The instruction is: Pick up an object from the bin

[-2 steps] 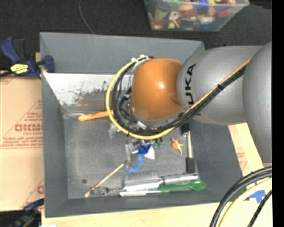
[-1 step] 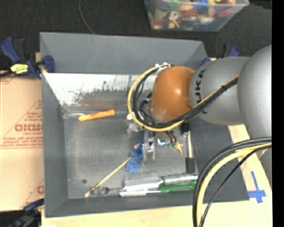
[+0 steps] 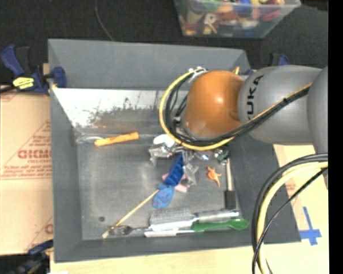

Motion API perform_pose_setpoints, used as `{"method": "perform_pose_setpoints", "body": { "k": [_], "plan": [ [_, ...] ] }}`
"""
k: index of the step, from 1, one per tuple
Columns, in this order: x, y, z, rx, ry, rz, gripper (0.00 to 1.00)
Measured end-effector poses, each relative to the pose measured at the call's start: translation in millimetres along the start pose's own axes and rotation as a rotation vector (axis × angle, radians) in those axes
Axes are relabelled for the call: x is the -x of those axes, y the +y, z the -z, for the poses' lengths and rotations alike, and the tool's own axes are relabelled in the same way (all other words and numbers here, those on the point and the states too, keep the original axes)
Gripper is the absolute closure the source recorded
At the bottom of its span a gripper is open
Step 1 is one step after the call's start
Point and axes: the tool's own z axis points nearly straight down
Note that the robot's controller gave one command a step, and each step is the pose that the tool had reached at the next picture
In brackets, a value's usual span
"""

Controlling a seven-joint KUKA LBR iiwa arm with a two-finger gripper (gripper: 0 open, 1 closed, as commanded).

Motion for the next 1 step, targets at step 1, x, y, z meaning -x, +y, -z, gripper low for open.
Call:
{"method": "perform_pose_setpoints", "body": {
  "k": [1],
  "plan": [
    [-6.0,23.1,0.7,0.001,0.004,-0.524,0.0]
  ]
}}
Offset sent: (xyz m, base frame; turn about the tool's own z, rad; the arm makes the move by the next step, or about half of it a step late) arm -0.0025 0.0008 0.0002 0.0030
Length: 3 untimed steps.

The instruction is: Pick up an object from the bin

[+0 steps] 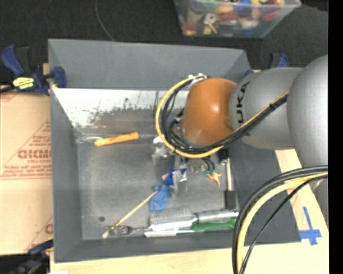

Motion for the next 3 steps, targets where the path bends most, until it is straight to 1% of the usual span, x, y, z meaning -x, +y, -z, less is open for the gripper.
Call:
{"method": "perform_pose_setpoints", "body": {
  "k": [1,3],
  "plan": [
    [15.8,-16.4,0.9,-0.002,-0.009,0.516,1.0],
    [16.4,-16.1,3.7,0.0,-0.012,0.512,1.0]
  ]
}}
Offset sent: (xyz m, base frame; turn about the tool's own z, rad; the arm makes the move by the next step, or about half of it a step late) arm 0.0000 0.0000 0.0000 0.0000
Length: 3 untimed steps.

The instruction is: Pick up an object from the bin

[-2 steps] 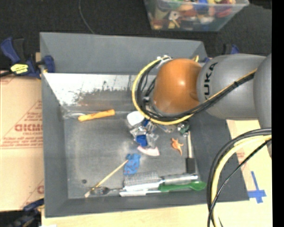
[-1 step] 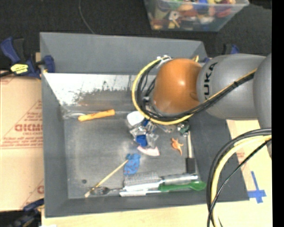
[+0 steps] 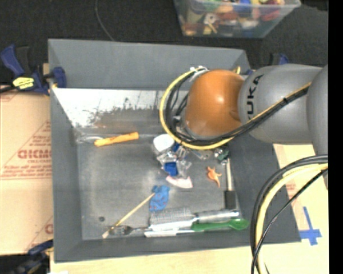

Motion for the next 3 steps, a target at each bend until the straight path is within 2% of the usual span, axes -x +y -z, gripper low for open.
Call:
{"method": "perform_pose_setpoints", "body": {
  "k": [3],
  "plan": [
    [1.2,-2,39,-0.006,-0.006,-0.008,1.0]
  ]
}}
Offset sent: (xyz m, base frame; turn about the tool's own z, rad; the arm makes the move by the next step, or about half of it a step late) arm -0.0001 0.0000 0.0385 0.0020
